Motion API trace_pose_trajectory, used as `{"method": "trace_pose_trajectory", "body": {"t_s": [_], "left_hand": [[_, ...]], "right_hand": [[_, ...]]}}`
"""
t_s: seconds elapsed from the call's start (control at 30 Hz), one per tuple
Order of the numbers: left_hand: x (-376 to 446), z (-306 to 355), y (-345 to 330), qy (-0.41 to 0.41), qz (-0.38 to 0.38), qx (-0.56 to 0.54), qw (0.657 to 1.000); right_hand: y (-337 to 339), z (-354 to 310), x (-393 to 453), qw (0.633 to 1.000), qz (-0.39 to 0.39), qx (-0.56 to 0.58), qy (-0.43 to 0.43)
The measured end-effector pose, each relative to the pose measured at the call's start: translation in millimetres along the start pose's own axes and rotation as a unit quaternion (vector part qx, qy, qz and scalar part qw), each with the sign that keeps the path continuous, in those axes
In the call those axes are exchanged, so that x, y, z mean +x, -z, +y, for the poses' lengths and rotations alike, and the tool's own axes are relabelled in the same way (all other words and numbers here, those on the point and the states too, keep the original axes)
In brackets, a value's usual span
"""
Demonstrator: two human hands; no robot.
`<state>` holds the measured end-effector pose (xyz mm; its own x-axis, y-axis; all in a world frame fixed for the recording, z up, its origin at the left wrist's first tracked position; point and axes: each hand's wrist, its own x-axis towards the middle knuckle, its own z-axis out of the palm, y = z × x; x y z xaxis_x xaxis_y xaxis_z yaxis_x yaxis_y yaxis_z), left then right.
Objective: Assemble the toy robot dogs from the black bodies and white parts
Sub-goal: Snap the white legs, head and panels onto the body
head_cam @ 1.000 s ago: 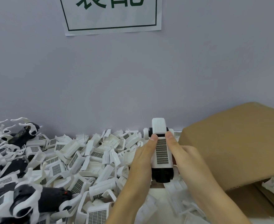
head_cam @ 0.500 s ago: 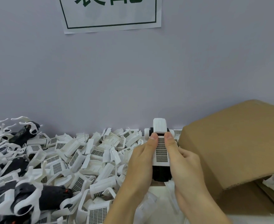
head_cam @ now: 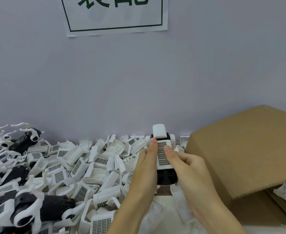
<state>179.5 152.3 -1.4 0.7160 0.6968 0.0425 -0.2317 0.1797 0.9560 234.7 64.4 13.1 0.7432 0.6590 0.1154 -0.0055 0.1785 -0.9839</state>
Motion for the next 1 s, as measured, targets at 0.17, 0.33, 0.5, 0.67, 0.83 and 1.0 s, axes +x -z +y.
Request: {"method": "trace_pose_trajectory", "body": {"t_s": [0.17, 0.33, 0.5, 0.67, 0.83, 1.0], "left_hand": [[0.7, 1.4, 4.5, 0.009, 0.004, -0.017, 1.0], [1.3, 1.0, 2.4, -0.011, -0.018, -0.006, 1.0], [-0.4, 0.3, 0.9, -0.039, -0.009, 0.03, 0.999], [-1.8, 2.3, 1.3, -0.049, -0.018, 0.013, 0.999], [-2.2, 4.3, 4.3, -0.023, -0.059, -0.029, 0.998], [-2.7, 2.3, 5.4, -0.018, -0.106, -0.019, 0.994]], "right_hand": [[6.1, 0.6, 1.5, 1.0, 0.009, -0.013, 0.014], [8.4, 2.7, 3.6, 1.0, 0.021, 0.006, 0.011], [9.2, 8.6, 3.8, 0.998, 0.039, 0.035, 0.017], [8.9, 7.1, 2.7, 0.996, 0.027, 0.09, 0.006], [11.5, 6.0, 4.5, 0.996, 0.014, 0.086, -0.004], [25.7, 6.8, 9.6, 0.996, -0.023, 0.078, -0.022]]}}
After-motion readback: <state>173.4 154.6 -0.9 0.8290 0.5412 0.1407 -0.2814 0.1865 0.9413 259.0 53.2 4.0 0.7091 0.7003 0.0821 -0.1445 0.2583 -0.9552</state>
